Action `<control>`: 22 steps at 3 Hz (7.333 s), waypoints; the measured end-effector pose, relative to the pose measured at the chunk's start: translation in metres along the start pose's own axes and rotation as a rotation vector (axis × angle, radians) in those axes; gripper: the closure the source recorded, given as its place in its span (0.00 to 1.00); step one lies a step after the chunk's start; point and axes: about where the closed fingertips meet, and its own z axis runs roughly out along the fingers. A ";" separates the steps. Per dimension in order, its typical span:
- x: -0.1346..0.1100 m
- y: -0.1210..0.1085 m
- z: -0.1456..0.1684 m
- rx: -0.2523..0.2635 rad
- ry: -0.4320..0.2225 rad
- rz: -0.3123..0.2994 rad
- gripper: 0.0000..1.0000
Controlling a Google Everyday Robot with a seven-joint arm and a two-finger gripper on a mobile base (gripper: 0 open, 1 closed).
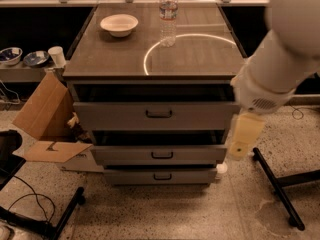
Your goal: Open top drawer
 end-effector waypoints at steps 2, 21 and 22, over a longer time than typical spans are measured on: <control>-0.021 -0.023 0.146 -0.039 0.118 -0.075 0.00; 0.038 0.019 0.196 -0.250 0.145 0.147 0.13; 0.038 0.019 0.196 -0.250 0.145 0.147 0.00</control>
Offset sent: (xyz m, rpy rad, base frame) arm 0.1079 0.0370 -0.2035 -0.1854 0.0933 0.0858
